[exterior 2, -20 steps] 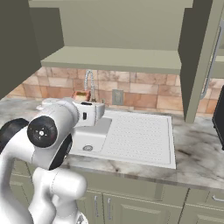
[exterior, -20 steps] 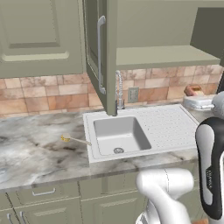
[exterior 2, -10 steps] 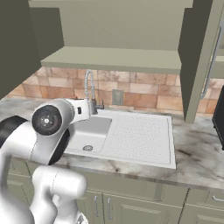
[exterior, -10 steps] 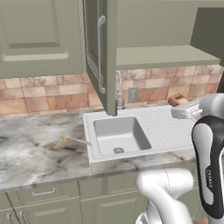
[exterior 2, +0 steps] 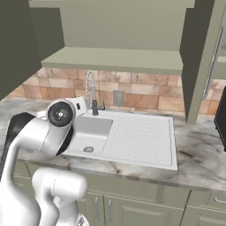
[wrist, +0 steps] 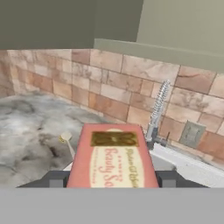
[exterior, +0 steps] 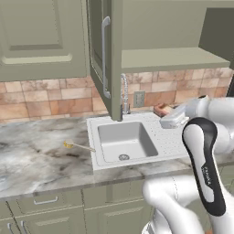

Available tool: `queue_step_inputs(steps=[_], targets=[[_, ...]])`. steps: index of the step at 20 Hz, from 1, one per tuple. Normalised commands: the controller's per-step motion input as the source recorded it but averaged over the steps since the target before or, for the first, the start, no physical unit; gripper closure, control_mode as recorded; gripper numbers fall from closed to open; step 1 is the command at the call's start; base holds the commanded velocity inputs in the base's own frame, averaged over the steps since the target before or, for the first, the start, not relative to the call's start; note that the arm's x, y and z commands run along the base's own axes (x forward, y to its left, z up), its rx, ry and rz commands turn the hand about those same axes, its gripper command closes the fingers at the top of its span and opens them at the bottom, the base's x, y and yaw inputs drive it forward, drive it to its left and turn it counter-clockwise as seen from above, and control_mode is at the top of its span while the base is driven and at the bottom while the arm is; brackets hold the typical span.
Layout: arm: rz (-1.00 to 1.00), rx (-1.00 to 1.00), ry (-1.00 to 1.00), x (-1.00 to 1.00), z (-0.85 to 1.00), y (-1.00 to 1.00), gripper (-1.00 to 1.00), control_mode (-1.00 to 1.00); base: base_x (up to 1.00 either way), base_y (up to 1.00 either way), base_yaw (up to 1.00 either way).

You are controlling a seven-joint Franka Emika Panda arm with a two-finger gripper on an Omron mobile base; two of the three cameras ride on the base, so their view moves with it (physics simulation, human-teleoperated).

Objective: Locate and retrieve the dish brush and bar soap from the cabinet. Place them next to the sink.

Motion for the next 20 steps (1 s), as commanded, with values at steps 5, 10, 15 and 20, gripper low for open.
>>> queue_step_inputs(steps=[5, 10, 15, 20], targets=[[0.16, -0.09, 0.14, 0.56, -0.22, 0.37, 1.00, -1.00, 0.00, 0.00, 0.00], [0.16, -0.15, 0.19, 0.56, -0.33, 0.42, 1.00, -1.00, 0.00, 0.00, 0.00], [0.19, -0.15, 0.15, 0.51, -0.41, 0.41, 1.00, -1.00, 0.00, 0.00, 0.00], [0.20, -0.05, 0.10, 0.31, -0.41, 0.42, 1.00, -1.00, 0.00, 0.00, 0.00]])
